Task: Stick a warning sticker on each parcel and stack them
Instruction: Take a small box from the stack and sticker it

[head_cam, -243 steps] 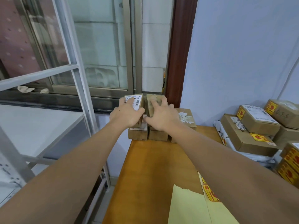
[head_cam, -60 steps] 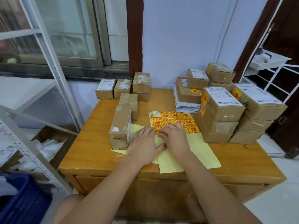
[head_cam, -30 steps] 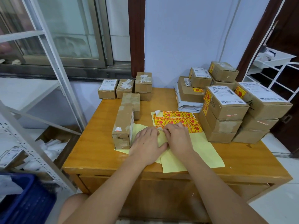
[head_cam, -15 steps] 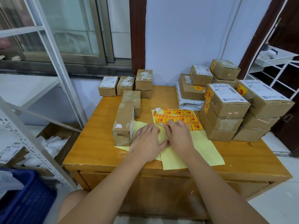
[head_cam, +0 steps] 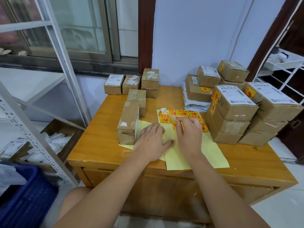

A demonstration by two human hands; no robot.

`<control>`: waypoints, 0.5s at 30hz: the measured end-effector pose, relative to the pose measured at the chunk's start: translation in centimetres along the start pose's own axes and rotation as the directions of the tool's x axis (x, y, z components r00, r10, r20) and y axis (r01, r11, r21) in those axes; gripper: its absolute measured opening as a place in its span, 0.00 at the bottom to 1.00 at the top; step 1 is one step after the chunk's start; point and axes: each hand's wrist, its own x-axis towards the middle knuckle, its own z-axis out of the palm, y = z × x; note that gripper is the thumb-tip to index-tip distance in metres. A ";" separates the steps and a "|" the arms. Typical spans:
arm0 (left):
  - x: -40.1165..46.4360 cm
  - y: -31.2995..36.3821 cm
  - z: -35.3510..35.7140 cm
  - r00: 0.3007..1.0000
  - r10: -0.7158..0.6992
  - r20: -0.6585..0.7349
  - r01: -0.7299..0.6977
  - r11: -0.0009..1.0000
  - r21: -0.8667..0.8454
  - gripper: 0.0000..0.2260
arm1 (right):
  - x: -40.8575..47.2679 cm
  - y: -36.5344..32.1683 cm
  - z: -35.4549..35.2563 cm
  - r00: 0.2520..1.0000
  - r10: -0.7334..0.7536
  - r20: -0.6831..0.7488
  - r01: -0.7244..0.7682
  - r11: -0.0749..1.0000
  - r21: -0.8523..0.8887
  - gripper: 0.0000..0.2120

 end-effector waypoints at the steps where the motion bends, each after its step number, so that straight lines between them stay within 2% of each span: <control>1: -0.1 0.0 -0.2 1.000 0.014 -0.011 -0.014 1.000 -0.024 0.24 | 0.0 0.1 0.0 1.000 -0.018 -0.010 0.018 1.000 0.002 0.05; 4: -0.6 0.3 -0.8 0.993 0.018 -0.121 -0.045 0.972 -0.229 0.15 | -0.1 0.2 0.1 0.997 -0.068 -0.036 0.069 0.998 0.011 0.05; 6: -1.1 0.7 -1.5 0.975 -0.115 -0.192 0.017 0.892 -0.452 0.12 | -0.2 0.3 0.2 0.993 -0.107 -0.042 0.107 0.994 0.005 0.06; 8: -1.3 1.1 -2.1 0.951 -0.215 -0.220 0.044 0.804 -0.593 0.12 | -0.1 0.4 0.4 0.986 -0.163 -0.042 0.163 0.987 -0.002 0.07; 12: -0.7 1.5 -3.1 0.953 -0.235 -0.189 0.035 0.708 -0.705 0.13 | -0.2 0.5 0.7 0.945 -0.318 -0.077 0.316 0.948 -0.042 0.08; 15: -0.6 1.7 -3.6 0.968 -0.209 -0.142 0.052 0.714 -0.698 0.16 | -0.2 0.3 0.6 0.923 -0.368 -0.114 0.362 0.930 -0.066 0.05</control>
